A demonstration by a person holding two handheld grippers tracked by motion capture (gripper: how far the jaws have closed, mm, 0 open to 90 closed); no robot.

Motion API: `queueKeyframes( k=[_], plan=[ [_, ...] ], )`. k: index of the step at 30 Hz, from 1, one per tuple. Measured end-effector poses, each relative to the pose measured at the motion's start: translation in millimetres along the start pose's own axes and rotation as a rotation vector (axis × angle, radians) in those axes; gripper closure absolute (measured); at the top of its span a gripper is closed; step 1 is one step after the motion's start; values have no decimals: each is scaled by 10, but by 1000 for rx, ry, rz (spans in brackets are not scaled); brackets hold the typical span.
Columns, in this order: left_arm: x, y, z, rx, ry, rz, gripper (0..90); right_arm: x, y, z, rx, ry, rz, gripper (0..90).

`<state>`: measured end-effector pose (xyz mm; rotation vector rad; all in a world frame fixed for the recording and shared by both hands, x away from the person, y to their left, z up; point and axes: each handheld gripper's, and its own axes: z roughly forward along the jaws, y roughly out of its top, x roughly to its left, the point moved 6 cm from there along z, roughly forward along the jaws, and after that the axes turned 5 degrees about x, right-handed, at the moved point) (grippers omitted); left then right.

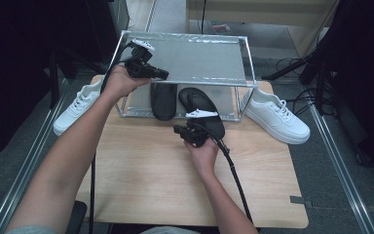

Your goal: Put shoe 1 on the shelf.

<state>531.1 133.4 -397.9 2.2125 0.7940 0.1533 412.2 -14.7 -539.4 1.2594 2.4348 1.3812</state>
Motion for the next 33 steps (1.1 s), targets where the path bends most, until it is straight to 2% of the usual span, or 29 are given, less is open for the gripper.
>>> queueKeyframes(
  k=[8, 12, 15, 17, 22, 26, 33],
  plan=[
    [-3, -3, -2, 1, 5, 4, 869, -223, -301, -326, 1, -39, 21, 900],
    [-5, -7, -2, -3, 8, 5, 867, -316, -398, -465, -6, -52, 27, 900],
    [-4, -6, -1, -1, 11, 3, 864, -388, -446, -582, -24, -52, 55, 900],
    [-9, -5, -1, 1, 14, 6, 864, -434, -472, -654, -26, -70, 48, 900],
    [-8, -7, -1, 0, 15, 2, 864, -543, -511, -792, -39, -92, 68, 900],
    [-9, -7, -1, 0, 14, 1, 864, -663, -589, -879, -31, -127, 73, 900],
    [-10, -8, 0, -4, 14, 1, 864, -899, -755, -996, -31, -173, 124, 900]
  ],
)
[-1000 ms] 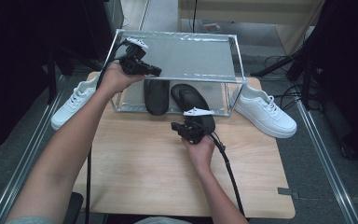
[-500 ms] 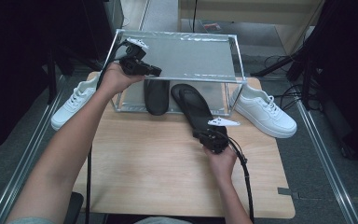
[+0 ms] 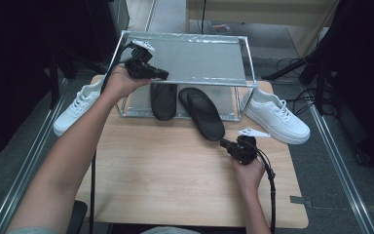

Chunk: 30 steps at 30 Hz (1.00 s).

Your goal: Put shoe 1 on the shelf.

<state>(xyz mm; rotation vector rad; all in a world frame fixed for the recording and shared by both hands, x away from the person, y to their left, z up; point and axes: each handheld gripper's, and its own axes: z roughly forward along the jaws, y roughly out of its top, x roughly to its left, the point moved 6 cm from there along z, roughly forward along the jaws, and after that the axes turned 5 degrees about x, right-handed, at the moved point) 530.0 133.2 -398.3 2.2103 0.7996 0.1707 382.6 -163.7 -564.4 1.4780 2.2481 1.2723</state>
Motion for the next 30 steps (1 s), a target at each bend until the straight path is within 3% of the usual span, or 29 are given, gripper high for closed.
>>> queueKeyframes(
  k=[7, 14, 30],
  plan=[
    [0, -1, 0, -1, 1, 0, 864, -111, -6, 94, 23, -40, -1, 900],
    [-1, -1, 0, 2, 2, -3, 864, -98, 94, 205, 59, -52, -23, 900],
    [-2, -2, -1, 0, 5, 1, 864, 200, 401, 645, 144, -40, -102, 900]
  ],
)
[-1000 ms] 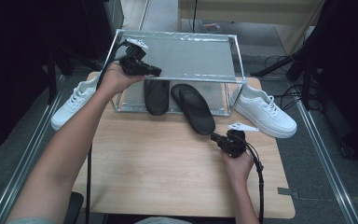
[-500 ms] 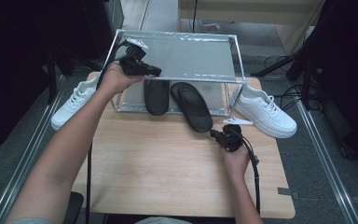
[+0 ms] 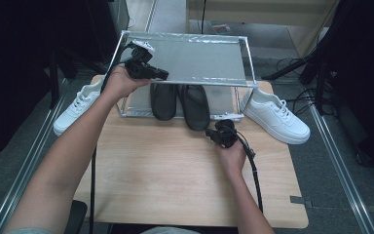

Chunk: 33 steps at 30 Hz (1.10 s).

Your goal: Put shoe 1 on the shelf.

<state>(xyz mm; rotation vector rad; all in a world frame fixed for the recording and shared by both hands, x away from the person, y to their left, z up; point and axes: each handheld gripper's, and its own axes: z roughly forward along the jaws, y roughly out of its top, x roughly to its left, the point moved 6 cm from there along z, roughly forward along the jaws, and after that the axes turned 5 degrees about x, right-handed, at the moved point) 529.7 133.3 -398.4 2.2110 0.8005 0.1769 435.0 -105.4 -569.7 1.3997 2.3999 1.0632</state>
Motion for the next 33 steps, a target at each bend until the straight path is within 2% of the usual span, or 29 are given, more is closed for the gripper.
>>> queueKeyframes(
  k=[2, 5, 12, 14, 16, 18, 20, 21, 24, 26, 27, 29, 32, 33],
  plan=[
    [0, 0, 0, 0, -1, -1, 864, 27, 43, 42, 0, -1, -8, 900],
    [-1, 0, 1, -4, -1, -2, 864, 58, 109, 122, 7, 19, 10, 900],
    [1, 0, -1, -6, -9, -9, 864, 99, 275, 290, 35, 9, 1, 900],
    [2, 1, -3, -7, -9, -15, 859, 110, 315, 331, 36, 7, -19, 900],
    [5, -1, -7, -9, -16, -16, 854, 123, 336, 378, 48, 29, -12, 900],
    [13, -4, -11, -15, -24, -29, 849, 128, 346, 409, 62, 23, -24, 900],
    [7, -7, -16, -18, -26, -22, 847, 140, 350, 406, 66, 29, -32, 900],
    [5, -7, -24, -15, -25, -16, 844, 149, 351, 392, 66, 38, -32, 900],
    [-13, 19, -66, -17, -52, -53, 773, 180, 361, 291, 50, 65, -43, 900],
    [-45, 32, -135, -22, -37, -22, 762, 209, 360, 191, 38, 53, -74, 885],
    [-66, 38, -164, -29, -46, -20, 747, 227, 364, 124, 20, 53, -96, 870],
    [-125, 55, -242, -44, -59, -15, 714, 260, 368, 2, -7, 74, -108, 846],
    [-245, 52, -345, -52, -75, 19, 651, 319, 366, -154, -32, 105, -124, 785],
    [-313, 36, -379, -56, -103, 30, 628, 342, 363, -210, -45, 121, -127, 764]
  ],
)
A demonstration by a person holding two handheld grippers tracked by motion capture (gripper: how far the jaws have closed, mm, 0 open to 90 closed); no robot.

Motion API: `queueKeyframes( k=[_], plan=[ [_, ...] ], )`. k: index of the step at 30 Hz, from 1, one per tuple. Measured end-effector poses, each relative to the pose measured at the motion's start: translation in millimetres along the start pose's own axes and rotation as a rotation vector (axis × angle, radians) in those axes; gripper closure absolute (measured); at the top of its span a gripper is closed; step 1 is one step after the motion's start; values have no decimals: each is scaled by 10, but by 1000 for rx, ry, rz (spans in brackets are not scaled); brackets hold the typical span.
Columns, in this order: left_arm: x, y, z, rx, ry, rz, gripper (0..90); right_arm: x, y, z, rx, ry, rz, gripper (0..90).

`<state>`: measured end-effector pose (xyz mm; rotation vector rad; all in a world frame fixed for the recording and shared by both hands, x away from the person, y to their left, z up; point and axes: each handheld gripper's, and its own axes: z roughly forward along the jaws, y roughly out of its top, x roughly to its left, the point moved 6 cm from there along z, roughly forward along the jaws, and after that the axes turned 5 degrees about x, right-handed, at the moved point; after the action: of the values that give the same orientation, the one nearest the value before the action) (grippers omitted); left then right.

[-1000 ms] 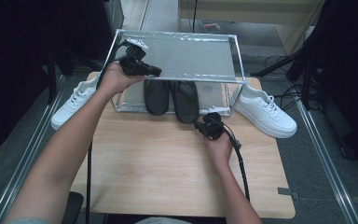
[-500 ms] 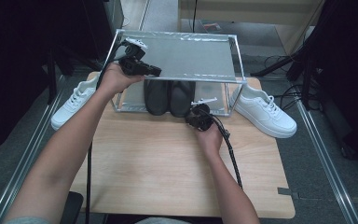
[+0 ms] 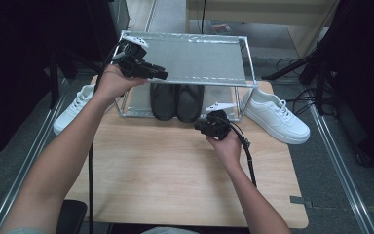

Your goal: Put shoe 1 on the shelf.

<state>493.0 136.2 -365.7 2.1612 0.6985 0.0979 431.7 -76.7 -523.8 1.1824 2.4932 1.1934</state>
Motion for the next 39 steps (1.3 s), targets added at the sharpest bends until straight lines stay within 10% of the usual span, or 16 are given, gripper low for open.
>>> queueKeyframes(
  k=[6, 15, 32, 39],
  plan=[
    [-371, -180, -48, 8, -50, 82, 498, 81, -51, -281, -38, 49, 6, 682],
    [-548, -603, -31, -4, -31, 71, 496, 123, -267, -618, -93, 93, -37, 616],
    [-516, -1346, 137, -5, -19, -43, 462, -22, -650, -1061, -96, 65, -44, 546],
    [-518, -1557, 94, 19, 8, -62, 454, -135, -604, -1102, -131, 80, 26, 542]
  ],
)
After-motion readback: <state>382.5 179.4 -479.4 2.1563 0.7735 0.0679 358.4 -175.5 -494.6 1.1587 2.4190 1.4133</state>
